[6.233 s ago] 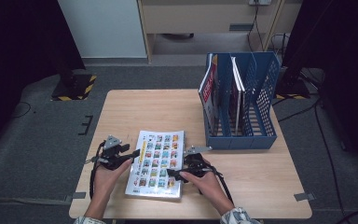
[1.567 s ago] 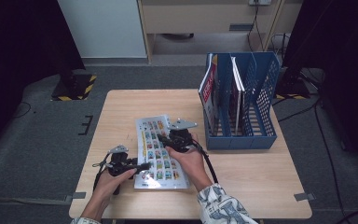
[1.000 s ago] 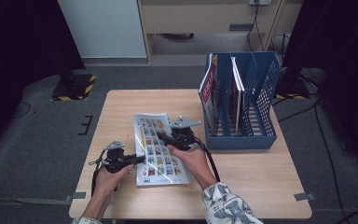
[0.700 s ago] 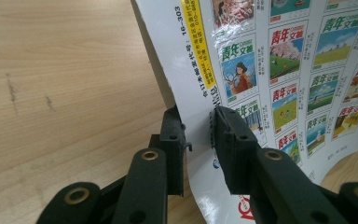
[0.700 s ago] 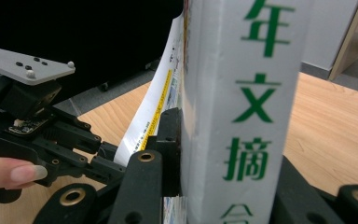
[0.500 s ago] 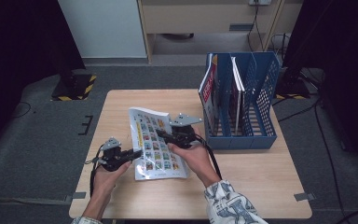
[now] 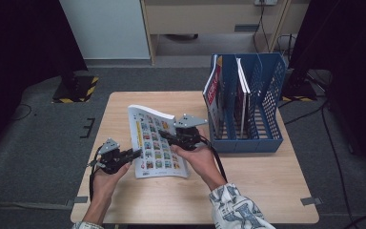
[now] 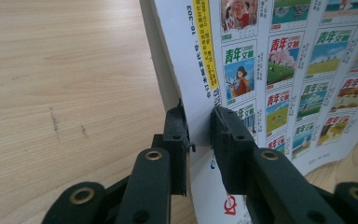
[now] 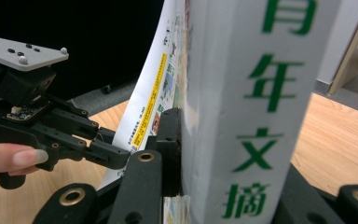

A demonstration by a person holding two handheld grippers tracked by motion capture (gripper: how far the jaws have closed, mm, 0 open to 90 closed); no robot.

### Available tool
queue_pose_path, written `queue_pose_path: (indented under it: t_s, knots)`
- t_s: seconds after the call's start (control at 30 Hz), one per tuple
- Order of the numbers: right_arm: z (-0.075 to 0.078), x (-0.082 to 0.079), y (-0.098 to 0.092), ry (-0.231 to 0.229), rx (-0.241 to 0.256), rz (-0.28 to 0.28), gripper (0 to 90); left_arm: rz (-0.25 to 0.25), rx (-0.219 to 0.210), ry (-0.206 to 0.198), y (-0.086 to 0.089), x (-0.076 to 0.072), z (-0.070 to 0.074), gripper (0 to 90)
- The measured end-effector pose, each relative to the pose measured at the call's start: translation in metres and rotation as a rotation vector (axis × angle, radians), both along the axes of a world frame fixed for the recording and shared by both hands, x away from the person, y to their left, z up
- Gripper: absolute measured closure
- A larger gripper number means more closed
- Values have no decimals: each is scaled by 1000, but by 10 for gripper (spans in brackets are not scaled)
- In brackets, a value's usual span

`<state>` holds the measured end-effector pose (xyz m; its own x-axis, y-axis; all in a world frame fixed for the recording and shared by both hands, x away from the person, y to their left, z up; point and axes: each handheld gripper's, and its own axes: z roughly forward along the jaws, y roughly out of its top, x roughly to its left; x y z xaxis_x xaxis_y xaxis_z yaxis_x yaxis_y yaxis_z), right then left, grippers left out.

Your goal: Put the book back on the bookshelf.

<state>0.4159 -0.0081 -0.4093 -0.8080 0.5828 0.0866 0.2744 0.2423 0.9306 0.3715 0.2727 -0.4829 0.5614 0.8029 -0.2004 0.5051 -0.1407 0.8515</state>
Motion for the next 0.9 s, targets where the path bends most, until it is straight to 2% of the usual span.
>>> queue_pose_path:
  t_s: [0.1,0.27,0.3,0.33,0.37,0.4,0.43,0.5,0.57,0.67,0.77,0.9]
  knots:
    - [1,-1,-1,2,1,5,725,-8,8,-5,1,-1,1,752]
    - [1,-1,-1,-10,2,8,724,10,12,-24,1,-2,4,764]
    - [1,-1,-2,-12,1,3,724,32,7,-49,4,-3,6,787]
    - [1,0,-2,-15,-1,-2,723,29,-28,-65,9,-3,10,860]
    - [1,0,-2,-14,-1,-3,724,22,-34,-77,9,-4,12,894]
    - [1,0,-2,-12,-2,4,725,23,0,-89,7,-4,14,895]
    - [0,0,-1,-10,2,10,725,-8,47,-93,1,-4,14,895]
    - [-2,-1,3,-27,-26,1,731,4,55,-87,-1,-4,12,896]
    - [-3,0,3,-17,-10,-25,734,24,24,-66,2,-1,8,894]
    - [-4,1,4,-28,-12,-26,733,45,-23,-24,13,1,2,863]
    - [-3,-2,6,-43,-17,-14,734,62,-58,-17,19,3,-3,797]
    - [-3,-4,9,-55,-19,-6,734,64,-42,-20,18,3,-5,681]
